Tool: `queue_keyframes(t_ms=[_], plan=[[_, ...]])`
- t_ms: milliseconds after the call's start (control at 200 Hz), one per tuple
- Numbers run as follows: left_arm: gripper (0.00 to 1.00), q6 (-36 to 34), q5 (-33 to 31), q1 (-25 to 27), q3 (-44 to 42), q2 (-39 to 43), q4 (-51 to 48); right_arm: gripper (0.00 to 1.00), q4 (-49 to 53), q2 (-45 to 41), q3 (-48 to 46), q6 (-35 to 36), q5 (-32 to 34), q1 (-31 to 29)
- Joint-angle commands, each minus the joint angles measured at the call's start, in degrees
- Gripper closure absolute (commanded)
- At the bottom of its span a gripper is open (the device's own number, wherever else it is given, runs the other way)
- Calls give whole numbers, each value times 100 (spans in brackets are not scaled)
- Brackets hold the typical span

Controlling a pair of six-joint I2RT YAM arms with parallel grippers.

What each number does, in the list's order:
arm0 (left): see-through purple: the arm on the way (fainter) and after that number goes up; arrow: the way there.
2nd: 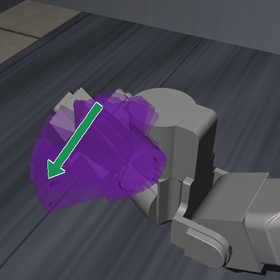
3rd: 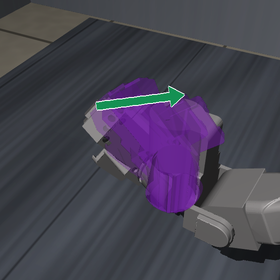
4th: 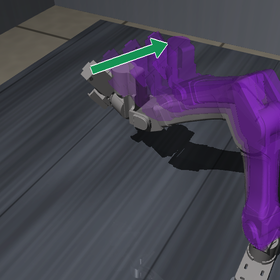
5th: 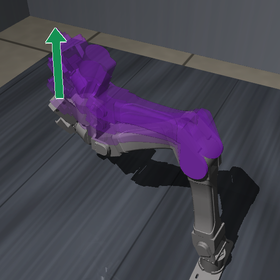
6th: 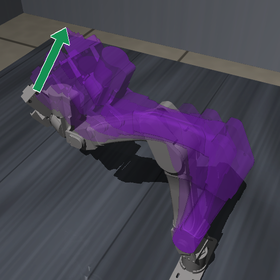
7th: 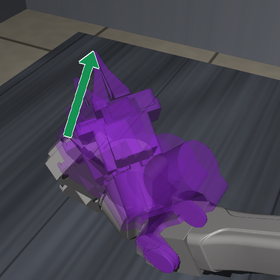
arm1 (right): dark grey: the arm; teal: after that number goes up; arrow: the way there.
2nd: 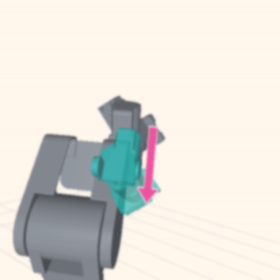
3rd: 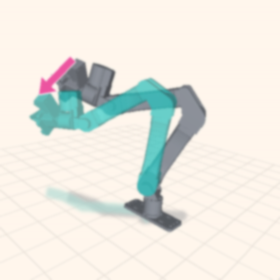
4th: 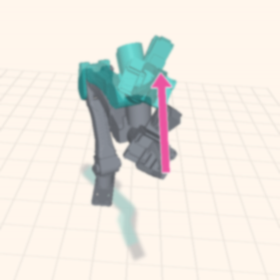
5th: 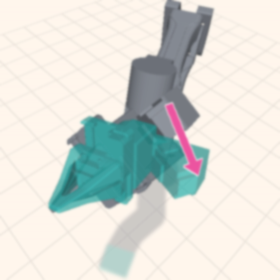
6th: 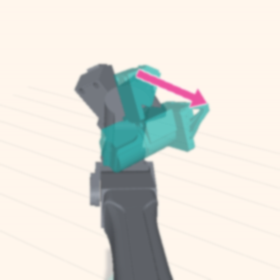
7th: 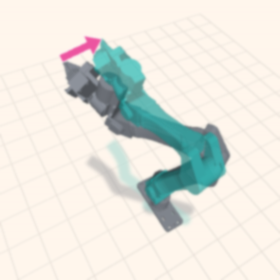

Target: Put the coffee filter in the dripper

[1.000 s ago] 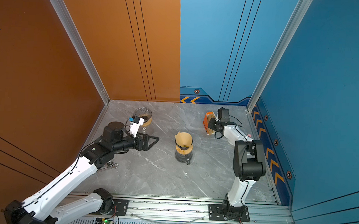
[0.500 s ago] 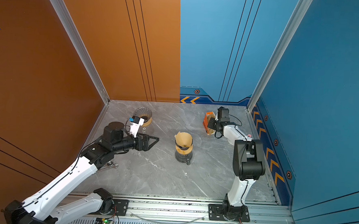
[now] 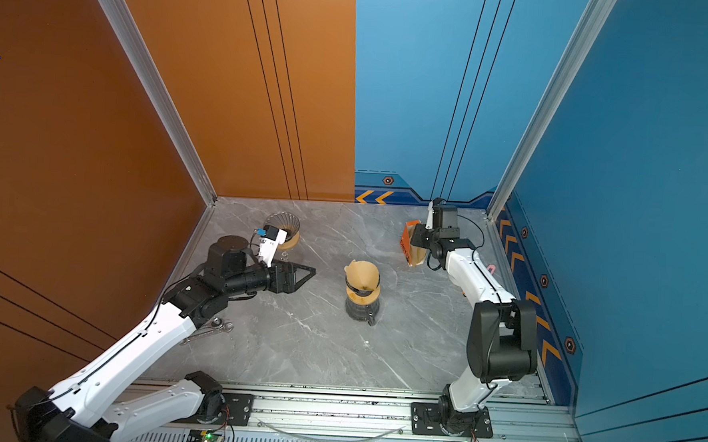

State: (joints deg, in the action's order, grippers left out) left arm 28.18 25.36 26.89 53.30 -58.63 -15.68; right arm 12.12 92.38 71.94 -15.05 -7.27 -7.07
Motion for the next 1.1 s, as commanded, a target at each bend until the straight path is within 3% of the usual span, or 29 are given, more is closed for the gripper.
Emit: queue_keyframes(t_ms=[0,175,215,385,606,906,986,1091], plan=[[11,12,203,-35,250,1,-75,96,497,-394,83,176,122,-146],[12,90,475,-57,409,-50,-29,96,904,-950,201,269,-83,-423],[17,65,593,-85,497,-77,-72,96,1014,-1082,256,285,-209,-473],[17,-248,1273,-347,1026,-184,-400,96,1376,-1607,450,272,-788,-685],[20,-608,2380,-990,1724,-451,-800,96,1903,-1863,1113,326,-1357,-1067],[23,-683,3356,-1864,2047,-638,-726,96,2400,-1675,2003,380,-2169,-1877],[23,-727,3488,-2046,2133,-723,-813,96,2452,-1593,2137,415,-2138,-2133],[24,-727,3085,-2340,2152,-764,-972,96,2405,-1500,2180,432,-1941,-2375]])
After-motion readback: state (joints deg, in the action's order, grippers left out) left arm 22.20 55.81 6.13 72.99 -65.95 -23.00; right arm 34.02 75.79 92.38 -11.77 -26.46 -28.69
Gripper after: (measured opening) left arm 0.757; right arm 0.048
